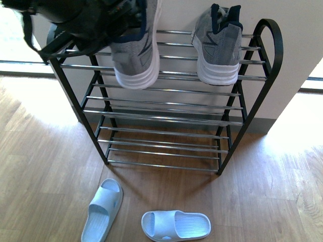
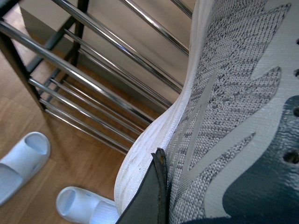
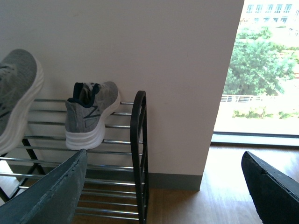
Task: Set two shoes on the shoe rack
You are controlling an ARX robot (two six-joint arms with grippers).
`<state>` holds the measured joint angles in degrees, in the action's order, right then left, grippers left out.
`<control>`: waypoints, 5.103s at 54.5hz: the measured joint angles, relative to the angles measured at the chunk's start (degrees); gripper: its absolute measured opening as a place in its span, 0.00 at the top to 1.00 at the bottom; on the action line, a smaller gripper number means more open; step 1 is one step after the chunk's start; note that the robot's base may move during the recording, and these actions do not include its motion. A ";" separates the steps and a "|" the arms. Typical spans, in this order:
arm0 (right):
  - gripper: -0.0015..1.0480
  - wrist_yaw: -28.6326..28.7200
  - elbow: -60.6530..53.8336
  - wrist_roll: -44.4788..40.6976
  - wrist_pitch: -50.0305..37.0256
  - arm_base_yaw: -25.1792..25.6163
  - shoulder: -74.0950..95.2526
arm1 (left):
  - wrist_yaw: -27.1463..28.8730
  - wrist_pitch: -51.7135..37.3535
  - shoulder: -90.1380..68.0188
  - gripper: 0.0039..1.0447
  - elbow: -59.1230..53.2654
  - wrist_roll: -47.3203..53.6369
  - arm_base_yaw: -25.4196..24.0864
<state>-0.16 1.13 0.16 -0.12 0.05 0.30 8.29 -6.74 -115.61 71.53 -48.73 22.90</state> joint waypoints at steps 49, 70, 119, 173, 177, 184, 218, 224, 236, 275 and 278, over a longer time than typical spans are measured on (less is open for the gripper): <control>0.09 0.00 0.00 0.00 0.00 0.00 0.00 | -7.04 27.06 -20.70 0.99 36.26 6.86 3.65; 0.09 0.00 0.00 0.00 0.00 0.00 0.00 | -5.16 26.03 -18.56 0.33 34.58 10.54 3.28; 0.09 0.00 0.00 0.00 0.00 0.00 0.00 | 31.39 1.92 48.30 0.09 -29.77 27.87 1.73; 0.09 0.13 0.00 0.00 0.00 0.00 0.00 | -1.09 -17.18 83.47 0.99 -63.34 48.09 -15.52; 0.09 0.11 0.00 0.00 0.00 0.00 0.00 | -2.05 -16.50 85.18 0.99 -64.46 48.09 -16.39; 0.09 0.13 0.00 0.00 0.00 0.00 0.00 | -7.76 -14.93 88.30 0.99 -66.03 48.15 -21.31; 0.09 0.13 0.00 -0.02 0.00 0.00 0.00 | -8.31 -8.96 99.93 0.99 -70.69 48.24 -22.69; 0.09 0.13 0.00 0.00 0.02 0.00 0.00 | -8.31 -6.84 102.12 0.99 -70.69 48.24 -22.69; 0.09 0.15 0.00 0.00 0.02 0.00 0.00 | -8.31 -3.80 105.13 0.99 -70.69 48.24 -22.69; 0.09 0.13 0.00 0.00 0.02 0.00 -0.02 | -8.28 6.75 114.71 0.62 -70.69 48.26 -22.75; 0.09 0.13 0.00 0.00 0.02 0.00 -0.02 | -8.28 6.75 114.71 0.50 -70.69 48.26 -22.75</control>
<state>-0.03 1.13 0.16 -0.10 0.05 0.27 0.01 0.01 -0.91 0.84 -0.47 0.14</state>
